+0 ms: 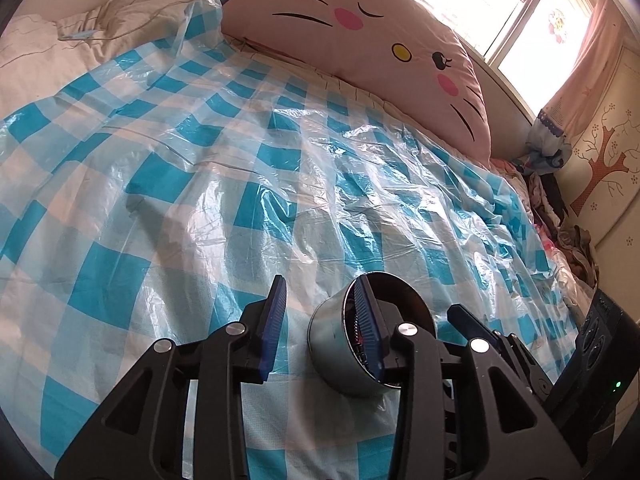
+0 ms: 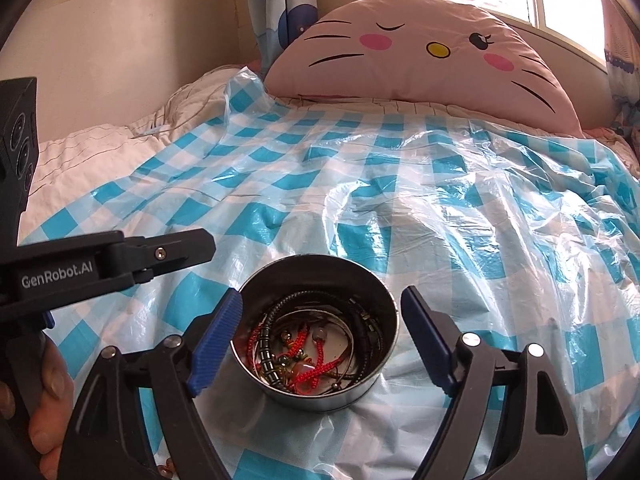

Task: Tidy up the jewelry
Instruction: 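Carry both over the tin and open both tools to drop them in, then move both tools back to the remaining beaded bracelets on the sheet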

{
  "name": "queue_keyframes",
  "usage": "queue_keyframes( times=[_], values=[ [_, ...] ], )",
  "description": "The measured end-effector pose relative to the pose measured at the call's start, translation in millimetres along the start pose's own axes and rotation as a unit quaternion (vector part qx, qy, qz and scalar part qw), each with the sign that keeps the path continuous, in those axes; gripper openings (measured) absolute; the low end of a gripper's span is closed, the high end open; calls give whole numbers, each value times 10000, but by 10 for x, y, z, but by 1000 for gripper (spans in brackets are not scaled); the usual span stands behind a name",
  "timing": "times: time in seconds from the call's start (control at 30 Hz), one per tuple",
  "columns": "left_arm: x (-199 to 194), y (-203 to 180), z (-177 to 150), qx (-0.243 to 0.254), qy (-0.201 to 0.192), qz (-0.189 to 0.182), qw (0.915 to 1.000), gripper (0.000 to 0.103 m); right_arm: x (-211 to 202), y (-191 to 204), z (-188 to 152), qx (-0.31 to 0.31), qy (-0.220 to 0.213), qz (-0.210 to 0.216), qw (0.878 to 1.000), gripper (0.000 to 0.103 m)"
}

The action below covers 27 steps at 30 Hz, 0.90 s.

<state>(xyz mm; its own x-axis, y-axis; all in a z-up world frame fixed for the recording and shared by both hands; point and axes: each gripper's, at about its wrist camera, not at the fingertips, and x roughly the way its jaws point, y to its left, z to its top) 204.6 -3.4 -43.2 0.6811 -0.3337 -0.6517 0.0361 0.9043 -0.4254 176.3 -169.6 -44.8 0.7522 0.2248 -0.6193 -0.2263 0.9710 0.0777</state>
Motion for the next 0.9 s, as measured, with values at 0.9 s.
queue_keyframes(
  times=[0.9],
  values=[
    [-551, -338, -523, 1078, -138, 702, 9916, 59, -306, -435, -311, 861, 377, -595, 9938, 88]
  ],
)
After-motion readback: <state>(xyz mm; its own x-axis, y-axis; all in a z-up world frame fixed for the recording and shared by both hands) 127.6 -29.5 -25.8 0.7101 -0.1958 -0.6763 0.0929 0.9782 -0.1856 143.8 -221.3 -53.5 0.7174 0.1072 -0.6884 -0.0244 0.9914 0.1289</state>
